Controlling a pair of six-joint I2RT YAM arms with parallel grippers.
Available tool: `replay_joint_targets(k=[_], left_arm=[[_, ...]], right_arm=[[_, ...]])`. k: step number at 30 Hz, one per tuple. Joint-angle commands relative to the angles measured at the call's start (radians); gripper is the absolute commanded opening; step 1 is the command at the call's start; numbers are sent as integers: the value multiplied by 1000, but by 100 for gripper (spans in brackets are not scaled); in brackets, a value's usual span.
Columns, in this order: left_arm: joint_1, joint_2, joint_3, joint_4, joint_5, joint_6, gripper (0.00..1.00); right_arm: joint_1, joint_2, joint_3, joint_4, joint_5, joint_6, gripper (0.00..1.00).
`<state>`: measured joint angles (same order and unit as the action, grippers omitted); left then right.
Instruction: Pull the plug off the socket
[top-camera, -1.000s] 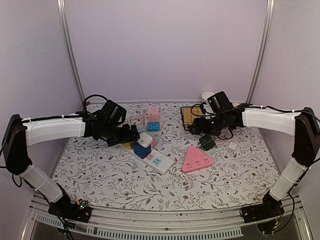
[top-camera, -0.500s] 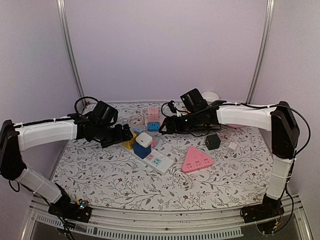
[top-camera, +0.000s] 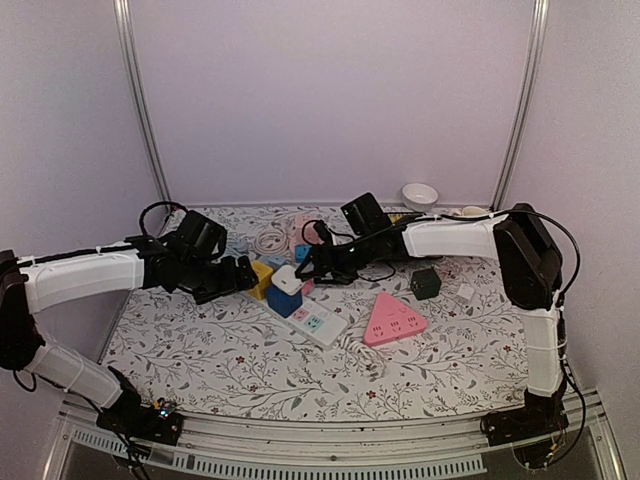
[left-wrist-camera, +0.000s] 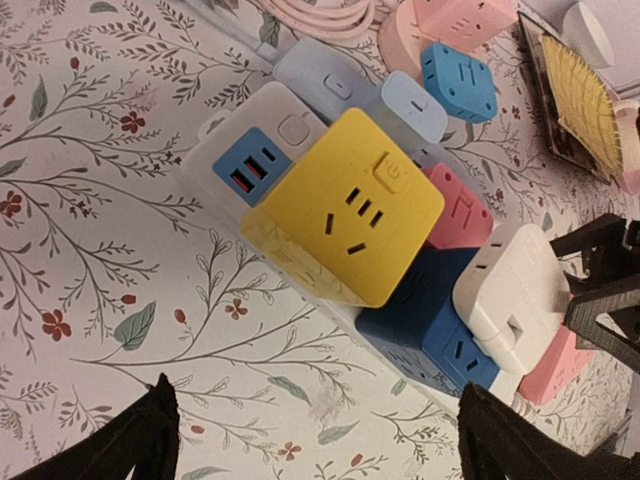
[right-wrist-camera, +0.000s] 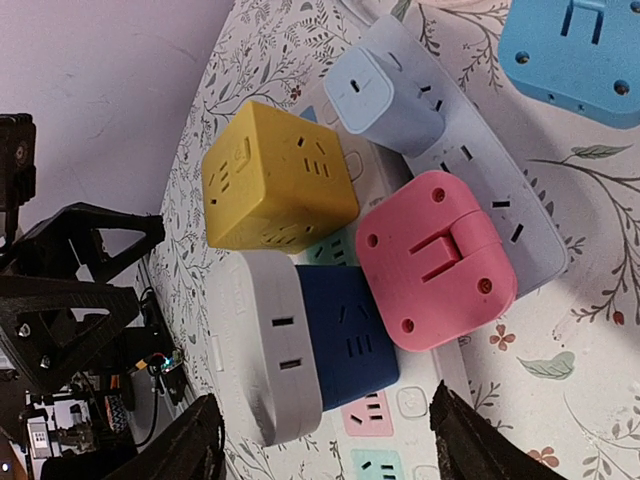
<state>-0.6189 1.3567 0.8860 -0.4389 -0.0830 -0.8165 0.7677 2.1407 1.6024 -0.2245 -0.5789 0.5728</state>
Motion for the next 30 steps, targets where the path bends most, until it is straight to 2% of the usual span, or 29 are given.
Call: replay_joint_targets(k=[1,16,30], left_arm=[[8,-10,-37,39,33,-13,97],[0,89,-15,132,89,-6,97],[-14,144,-10,157,88,3,97]], right_arm=[[9,39,39,91,-73,79,70],[16,61,51,170,-168,228,53],[19,105,72,171,-189,255,48]])
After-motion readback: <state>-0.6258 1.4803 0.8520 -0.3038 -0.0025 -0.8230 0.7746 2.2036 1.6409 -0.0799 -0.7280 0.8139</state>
